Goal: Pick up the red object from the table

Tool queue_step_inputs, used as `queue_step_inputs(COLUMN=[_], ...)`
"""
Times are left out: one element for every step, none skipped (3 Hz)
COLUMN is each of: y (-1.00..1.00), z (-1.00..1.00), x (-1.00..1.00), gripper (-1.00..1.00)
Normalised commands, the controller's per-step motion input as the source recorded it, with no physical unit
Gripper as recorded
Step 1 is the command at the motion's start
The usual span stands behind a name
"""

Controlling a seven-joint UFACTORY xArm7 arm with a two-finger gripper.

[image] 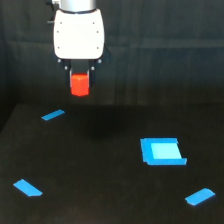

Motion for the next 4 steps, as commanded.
queue_step_inputs(y=[0.08, -0.01, 0.03, 0.09], z=[0.12, 0.16, 0.18, -0.04], x=[-0.04, -0.02, 0.06, 0.00], gripper=[-0.97, -0.94, -1.00, -0.95])
